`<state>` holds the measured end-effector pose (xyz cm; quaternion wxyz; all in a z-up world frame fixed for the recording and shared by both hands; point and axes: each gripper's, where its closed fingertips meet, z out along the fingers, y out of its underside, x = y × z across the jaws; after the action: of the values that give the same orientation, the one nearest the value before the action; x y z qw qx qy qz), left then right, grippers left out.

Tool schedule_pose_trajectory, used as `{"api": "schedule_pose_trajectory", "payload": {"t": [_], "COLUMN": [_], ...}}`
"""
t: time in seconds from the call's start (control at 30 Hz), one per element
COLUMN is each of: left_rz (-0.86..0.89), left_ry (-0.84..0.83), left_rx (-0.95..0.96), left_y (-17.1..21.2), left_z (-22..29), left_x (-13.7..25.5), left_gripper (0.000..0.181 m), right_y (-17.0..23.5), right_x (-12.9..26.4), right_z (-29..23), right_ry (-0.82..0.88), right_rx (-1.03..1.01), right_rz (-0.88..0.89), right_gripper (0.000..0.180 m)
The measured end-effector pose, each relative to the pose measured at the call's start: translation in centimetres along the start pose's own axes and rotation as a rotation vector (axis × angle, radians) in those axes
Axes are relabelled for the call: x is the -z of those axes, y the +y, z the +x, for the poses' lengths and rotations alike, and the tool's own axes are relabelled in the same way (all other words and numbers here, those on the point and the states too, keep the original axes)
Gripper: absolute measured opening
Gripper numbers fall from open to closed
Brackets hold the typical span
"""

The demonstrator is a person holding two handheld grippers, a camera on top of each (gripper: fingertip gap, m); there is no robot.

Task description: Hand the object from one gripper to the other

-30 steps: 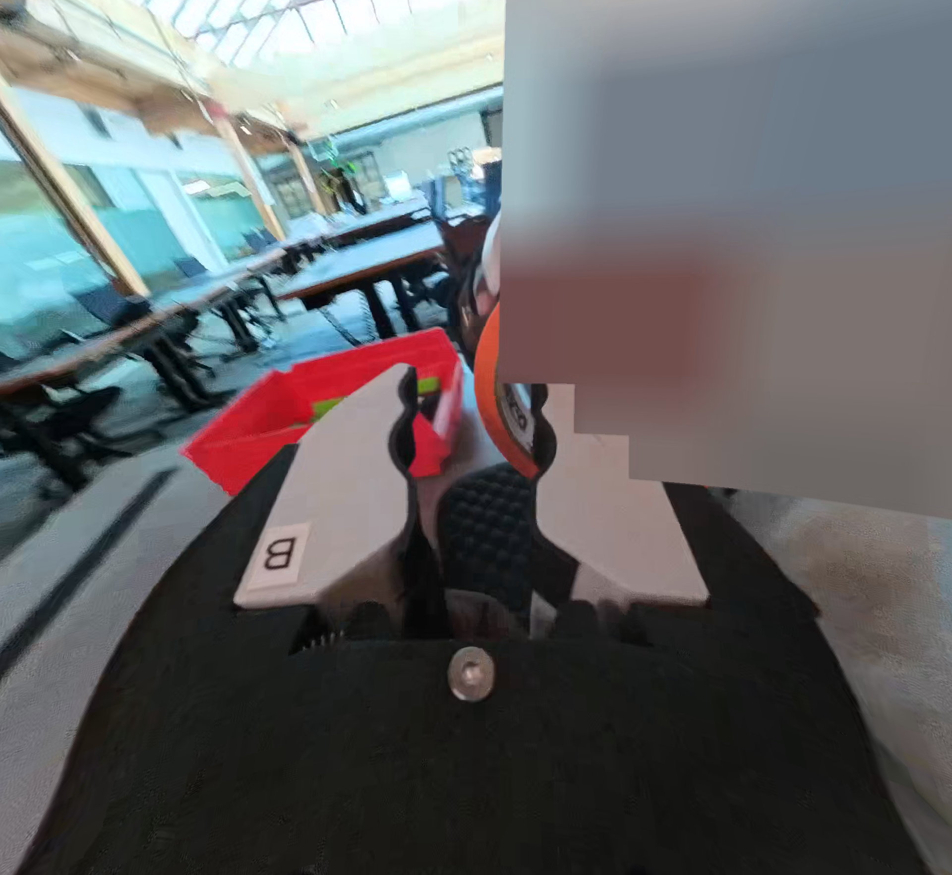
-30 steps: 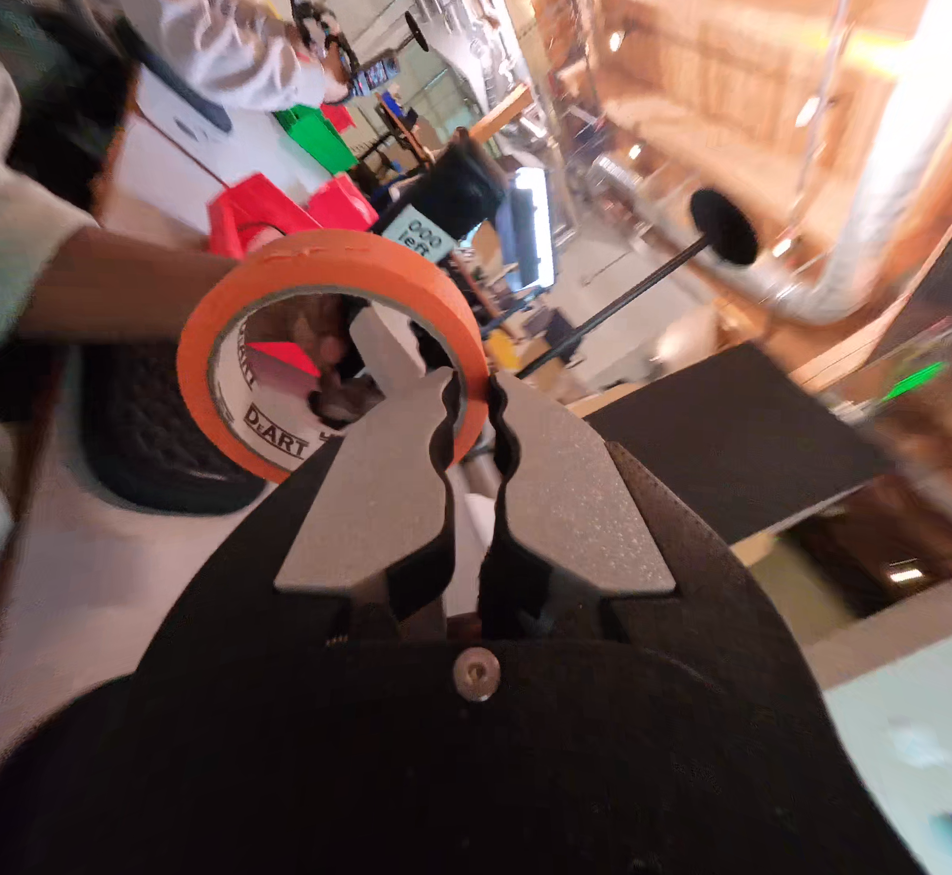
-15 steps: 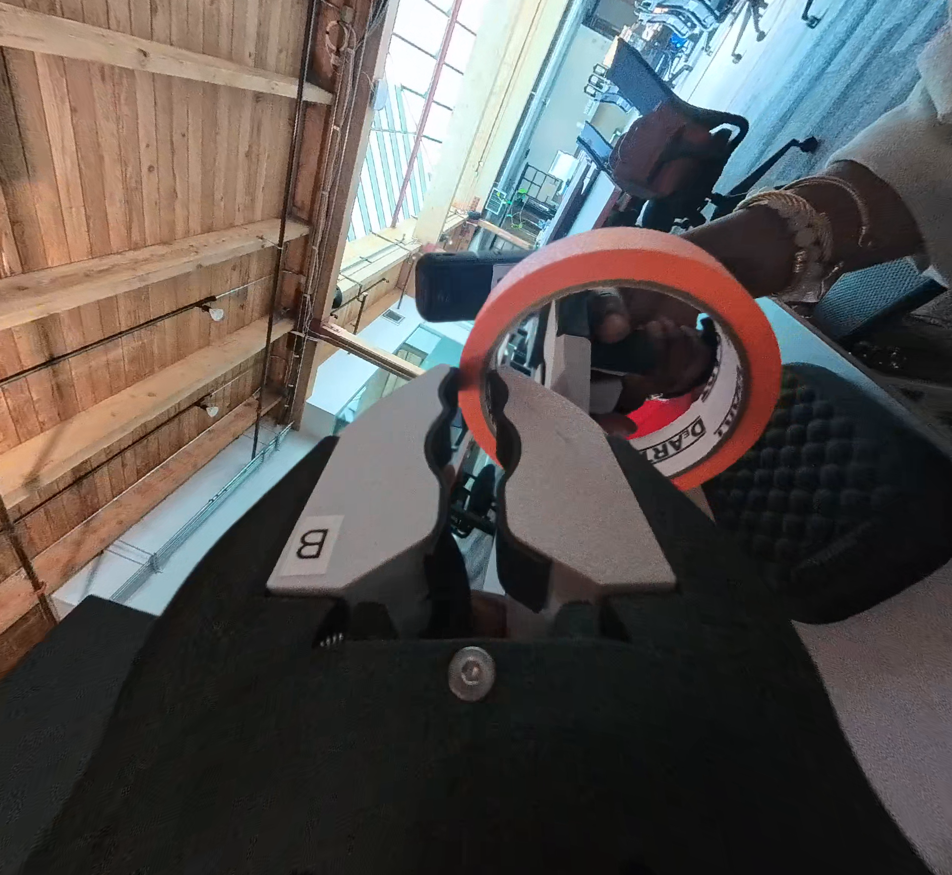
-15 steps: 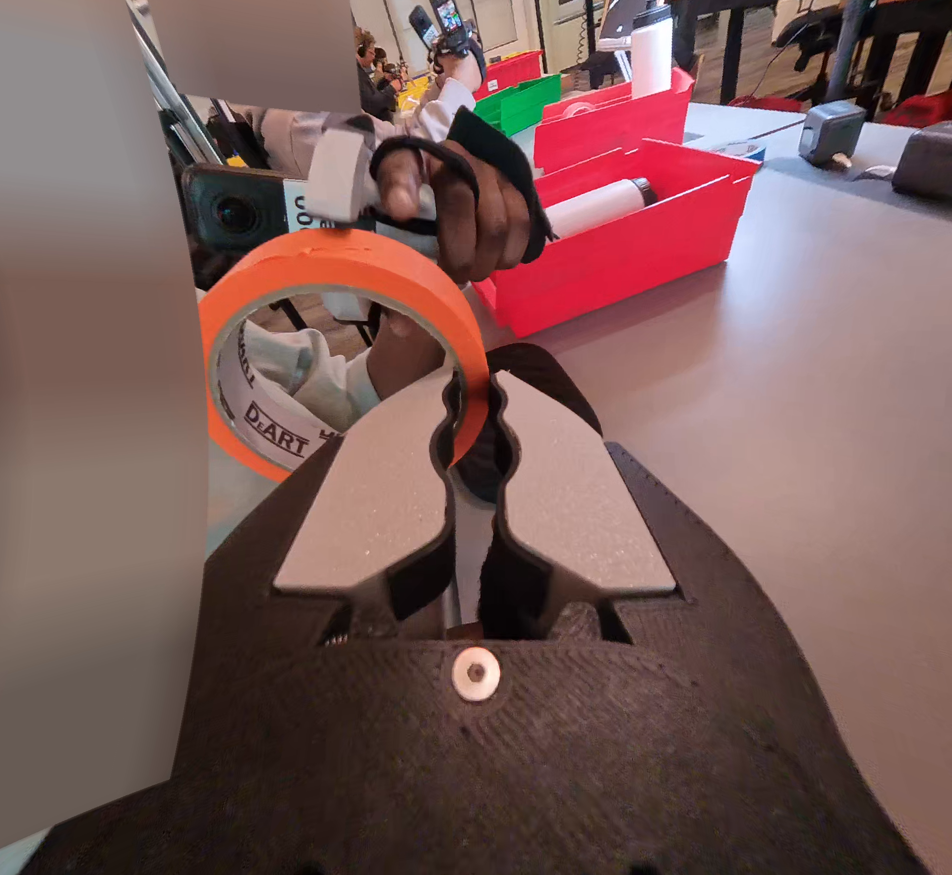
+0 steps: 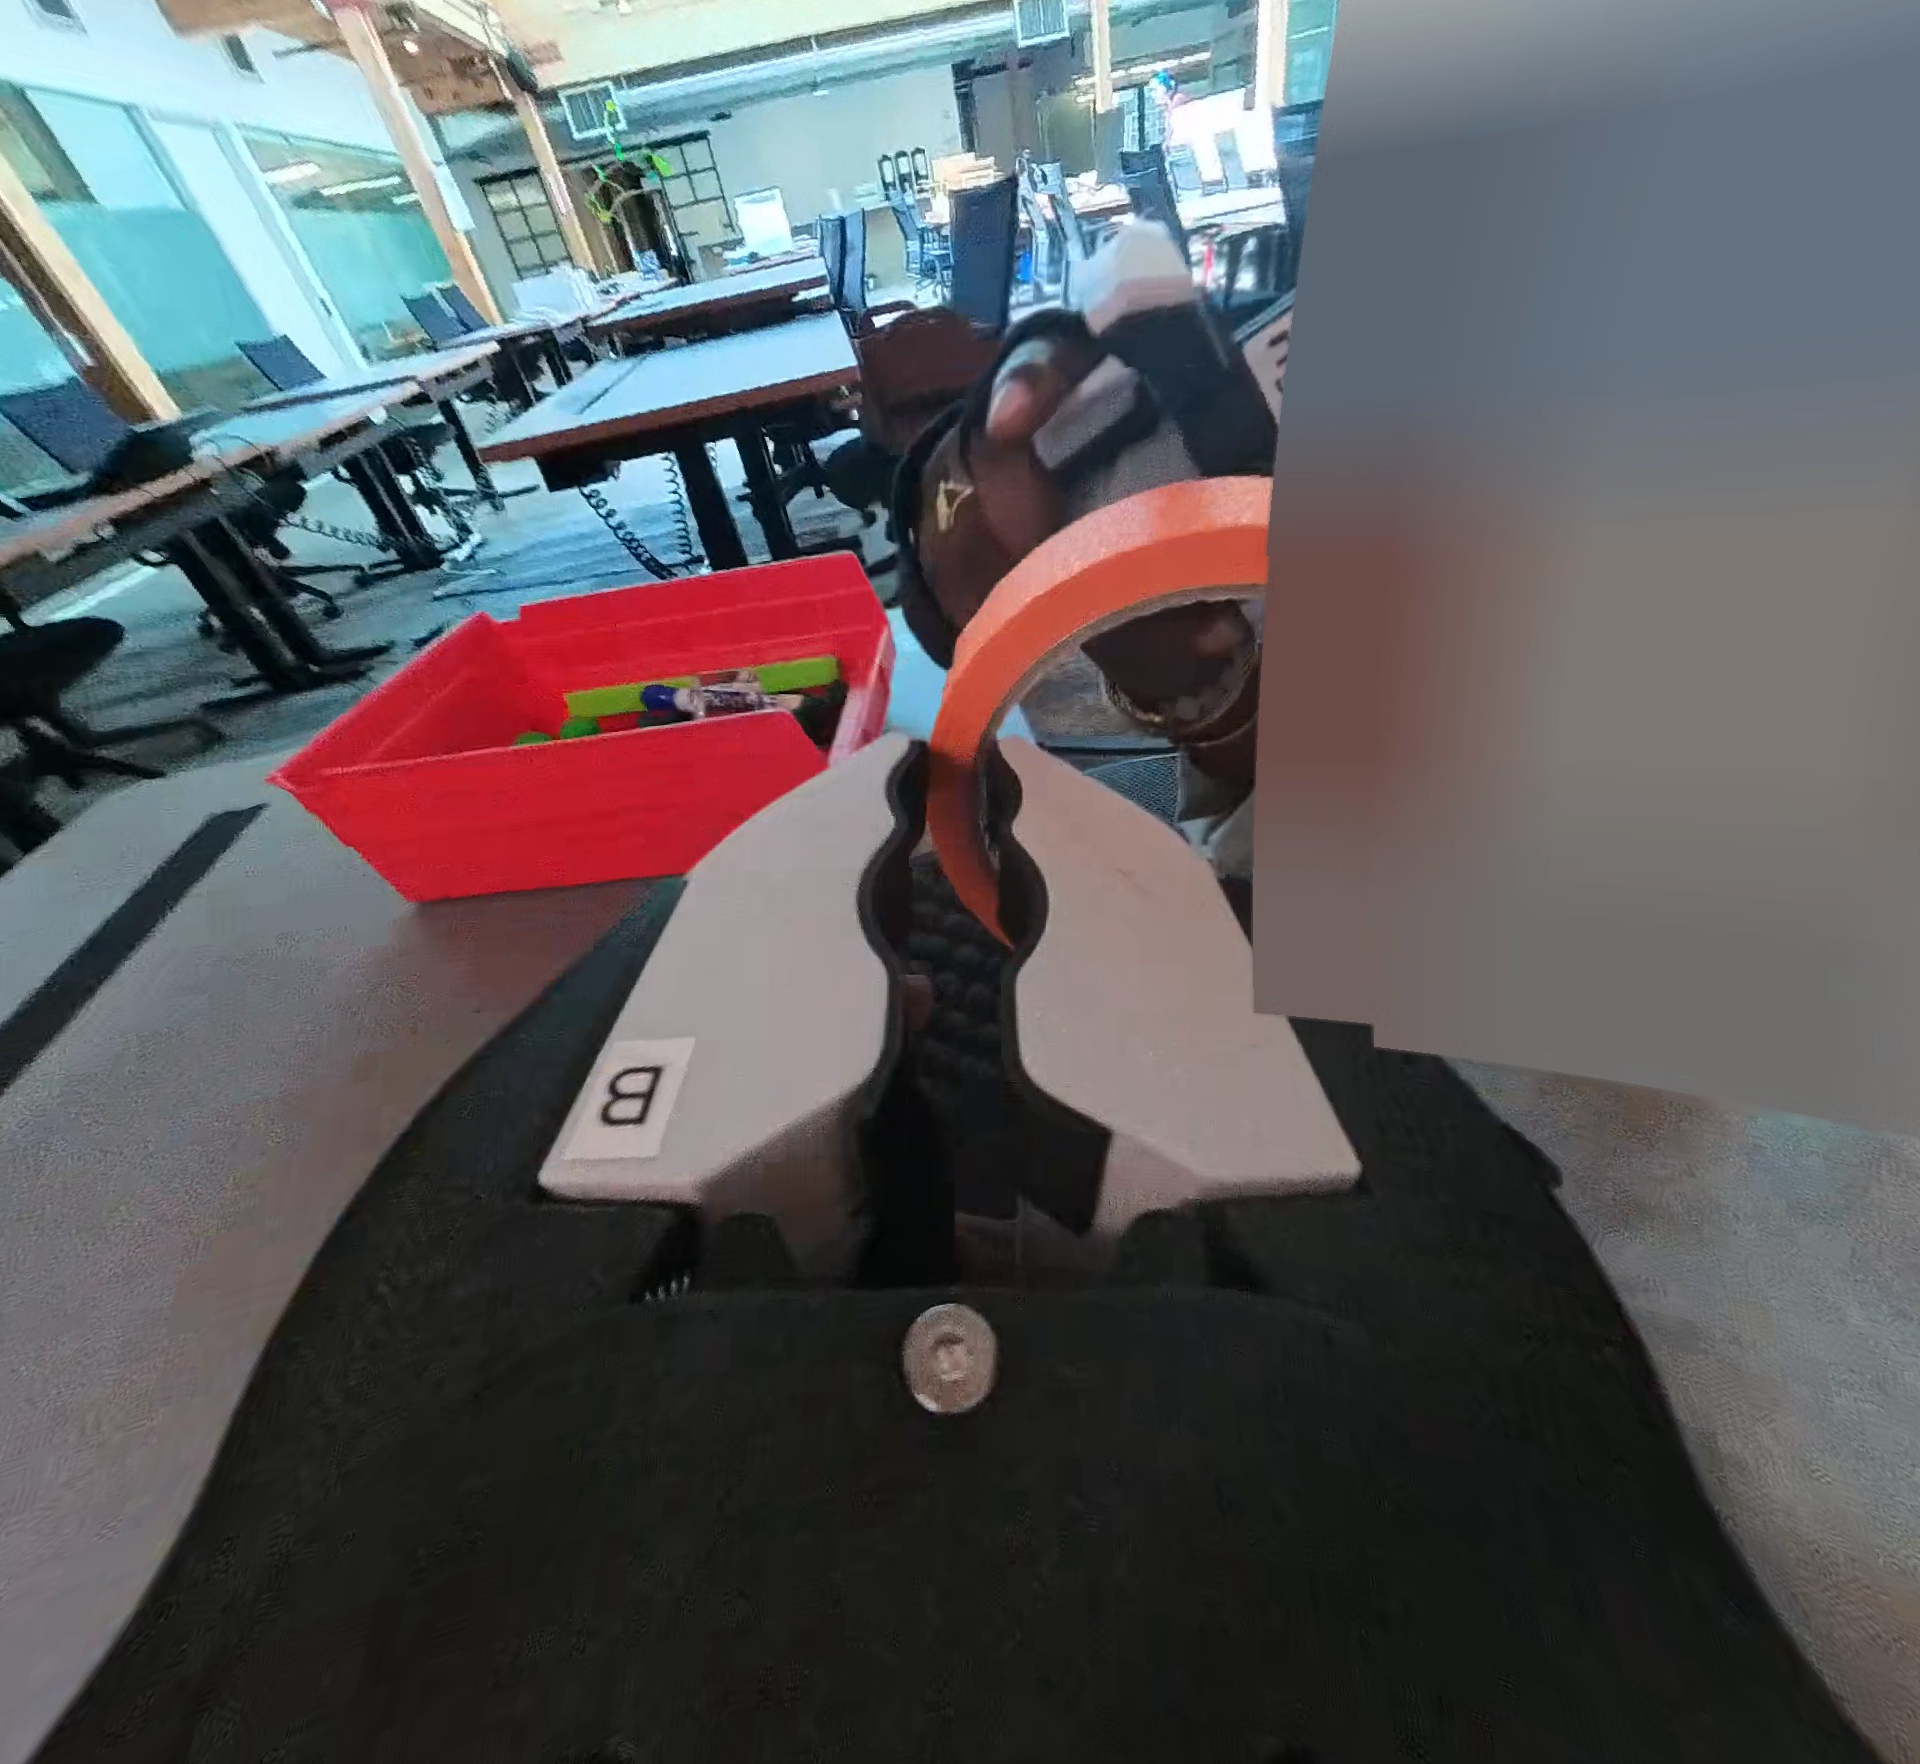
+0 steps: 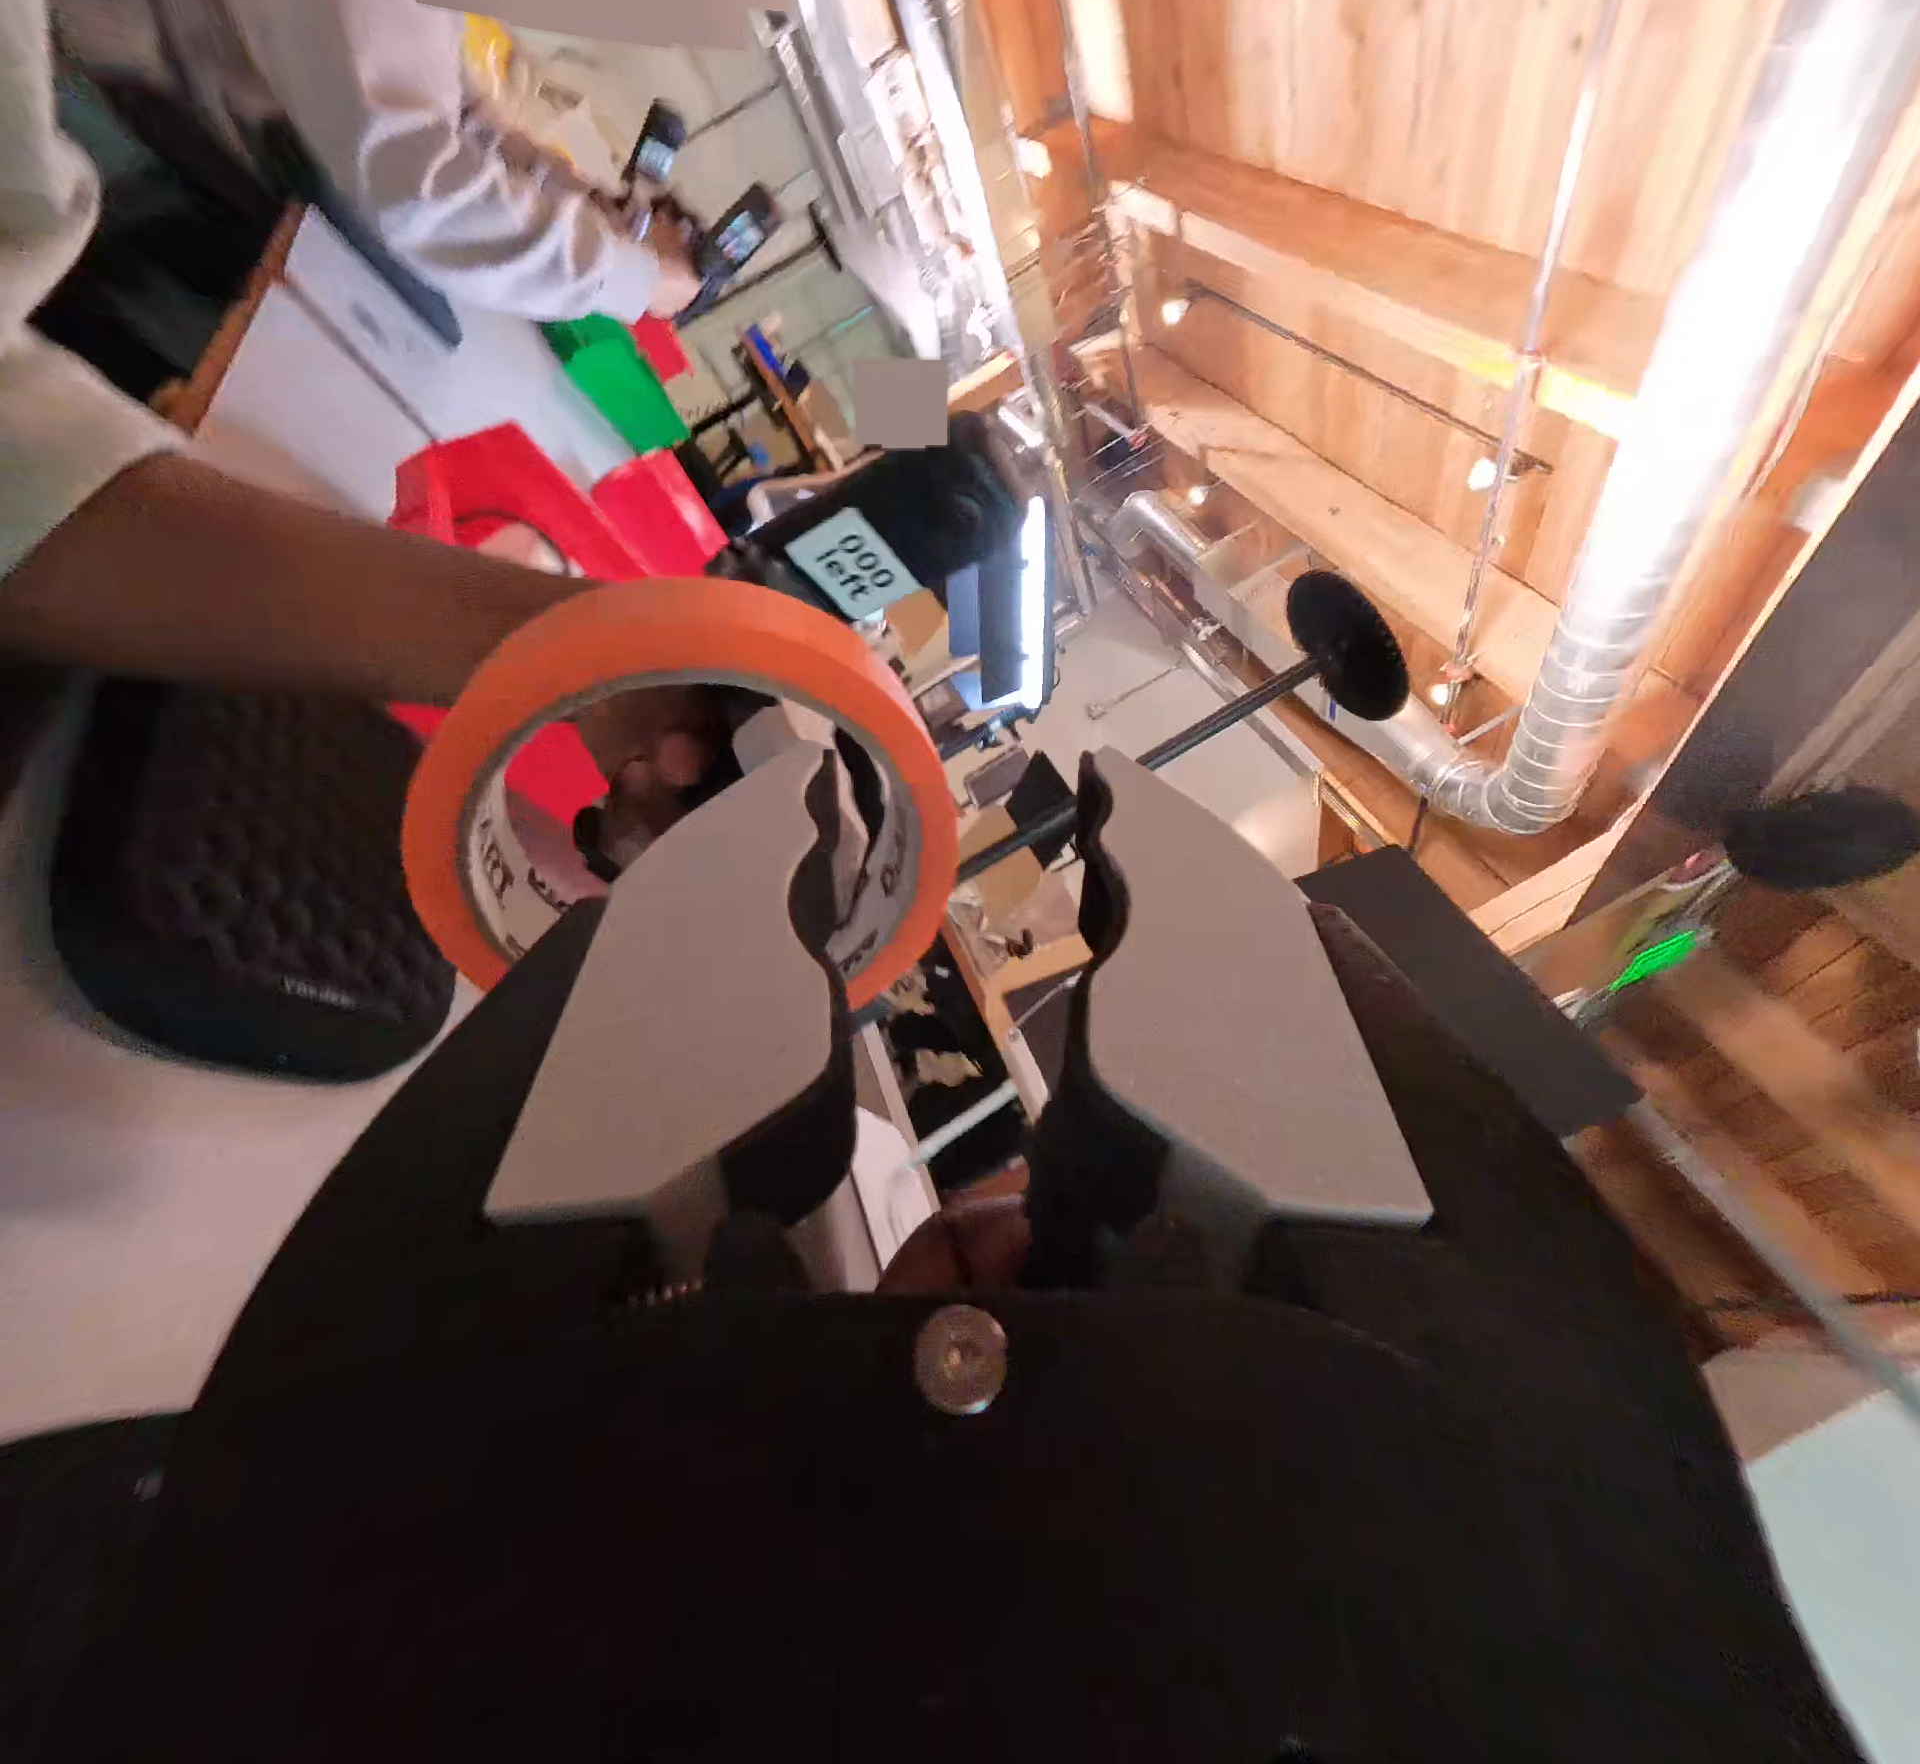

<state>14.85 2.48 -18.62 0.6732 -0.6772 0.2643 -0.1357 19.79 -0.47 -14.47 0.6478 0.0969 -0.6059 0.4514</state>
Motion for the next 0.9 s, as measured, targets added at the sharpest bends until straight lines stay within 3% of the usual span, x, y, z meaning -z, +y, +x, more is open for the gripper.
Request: {"api": "schedule_pose_trajectory", "payload": {"t": [0.13, 0.23, 0.33, 0.4, 0.47, 0.53, 0.6, 0.7, 0.77, 0.9], "left_rz": [-0.053, -0.033, 0.056, 0.148, 0.181, 0.177, 0.175, 0.190, 0.183, 0.159], "left_ry": [0.027, 0.041, -0.014, -0.118, -0.243, -0.316, -0.302, -0.306, -0.273, -0.277], "left_rx": [0.058, 0.076, -0.082, -0.286, -0.548, -0.746, -0.809, -0.861, -0.826, -0.636], "left_y": [1.3, 1.0, -0.2, -1.9, -3.3, -4.1, -4.5, -4.8, -4.6, -4.6], "left_z": [0.0, 0.2, 0.2, 0.3, 0.6, 1.5, 2.6, 3.1, 3.2, 1.7], "left_x": [-0.8, -0.8, -0.2, 0.6, 1.3, 1.7, 1.6, 1.5, 1.4, 1.8], "left_gripper": [0.011, 0.011, 0.033, 0.048, 0.052, 0.052, 0.049, 0.029, 0.017, 0.013], "right_y": [0.5, 0.5, 1.7, 2.6, 3.9, 5.1, 5.6, 5.2, 5.3, 5.3], "right_x": [-0.3, -0.5, -0.6, -0.8, -1.0, -1.1, -1.3, -1.7, -1.8, -1.6], "right_z": [-1.1, -0.9, 0.0, 0.5, 0.1, -1.1, -2.2, -3.0, -3.1, -3.2], "right_ry": [-0.031, -0.018, -0.025, -0.039, -0.104, -0.194, -0.268, -0.341, -0.349, -0.356], "right_rx": [0.140, 0.116, -0.100, -0.338, -0.585, -0.802, -0.974, -1.164, -1.190, -1.107], "right_rz": [-0.070, -0.079, -0.138, -0.145, -0.195, -0.247, -0.262, -0.228, -0.223, -0.221], "right_gripper": [0.040, 0.015, 0.011, 0.009, 0.009, 0.009, 0.010, 0.009, 0.009, 0.020]}}
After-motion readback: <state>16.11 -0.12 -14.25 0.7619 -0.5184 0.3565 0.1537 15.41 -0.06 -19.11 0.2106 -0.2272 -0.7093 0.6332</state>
